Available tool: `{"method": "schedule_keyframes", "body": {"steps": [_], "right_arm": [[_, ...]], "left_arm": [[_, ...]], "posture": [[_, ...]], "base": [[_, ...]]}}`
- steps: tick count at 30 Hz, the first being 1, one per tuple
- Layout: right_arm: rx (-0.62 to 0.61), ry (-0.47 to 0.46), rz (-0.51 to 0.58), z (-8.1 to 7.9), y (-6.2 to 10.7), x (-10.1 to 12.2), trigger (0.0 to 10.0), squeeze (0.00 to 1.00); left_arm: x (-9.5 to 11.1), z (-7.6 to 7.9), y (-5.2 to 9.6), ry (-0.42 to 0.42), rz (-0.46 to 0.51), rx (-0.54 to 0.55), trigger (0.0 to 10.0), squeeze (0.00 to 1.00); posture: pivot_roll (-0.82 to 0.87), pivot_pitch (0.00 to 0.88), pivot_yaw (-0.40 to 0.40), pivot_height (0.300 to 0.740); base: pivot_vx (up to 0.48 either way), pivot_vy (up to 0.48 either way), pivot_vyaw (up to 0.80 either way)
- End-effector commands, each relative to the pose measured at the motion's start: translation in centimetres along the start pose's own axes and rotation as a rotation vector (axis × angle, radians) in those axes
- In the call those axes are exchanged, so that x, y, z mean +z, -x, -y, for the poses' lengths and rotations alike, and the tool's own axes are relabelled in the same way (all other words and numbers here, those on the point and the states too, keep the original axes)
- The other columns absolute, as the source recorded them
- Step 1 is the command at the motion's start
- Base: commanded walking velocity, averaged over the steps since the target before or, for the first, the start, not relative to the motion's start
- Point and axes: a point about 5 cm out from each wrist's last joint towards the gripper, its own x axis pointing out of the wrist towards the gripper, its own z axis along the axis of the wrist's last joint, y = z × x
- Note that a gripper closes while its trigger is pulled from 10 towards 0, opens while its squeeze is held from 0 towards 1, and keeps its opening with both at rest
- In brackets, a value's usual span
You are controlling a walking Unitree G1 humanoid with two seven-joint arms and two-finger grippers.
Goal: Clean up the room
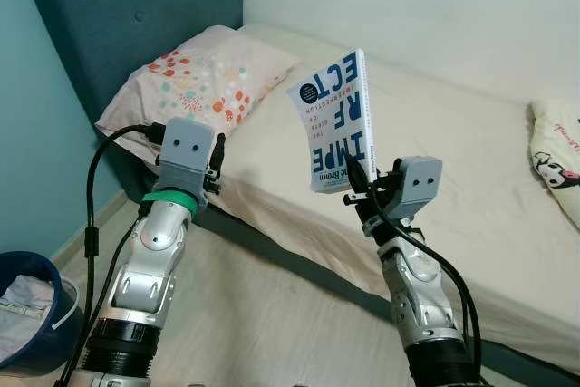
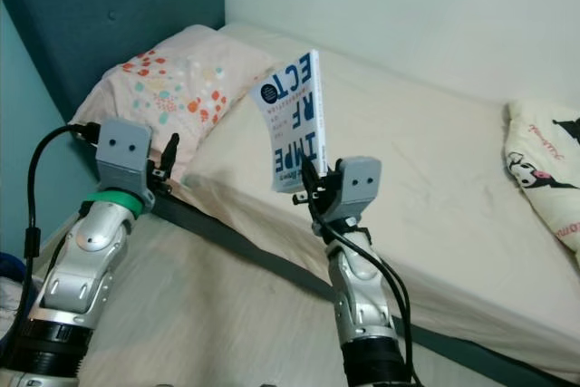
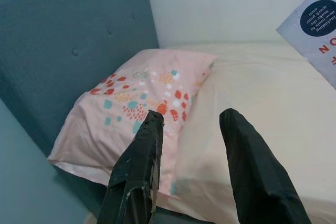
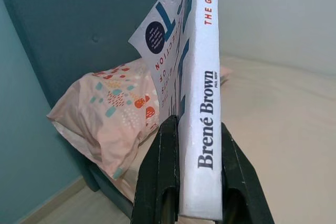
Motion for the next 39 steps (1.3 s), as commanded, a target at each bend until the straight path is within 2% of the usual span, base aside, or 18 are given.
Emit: {"method": "schedule_keyframes", "body": {"steps": [1, 30, 39], "right_arm": [[-0.004, 0.004, 0.028, 0.19, -0.02, 0.40, 10.0, 0.00], [-0.004, 0.001, 0.026, 0.12, -0.04, 0.32, 10.0, 0.00], [-0.014, -0.014, 0.018, 0.27, 0.05, 0.06, 10.0, 0.00]], "left_arm": [[-0.37, 0.06, -0.04, -0.010, -0.013, 0.001, 10.0, 0.00], [-0.34, -0.10, -0.21, -0.012, -0.011, 0.011, 10.0, 0.00], [-0.07, 0.16, -0.10, 0.009, 0.008, -0.003, 10.0, 0.00]], "posture": [[0.05, 0.025, -0.013, 0.735], [0.05, 0.025, -0.009, 0.735], [0.05, 0.023, -0.007, 0.735]], "base": [[0.480, 0.000, 0.00], [0.472, 0.000, 0.00], [0.094, 0.000, 0.00]]}}
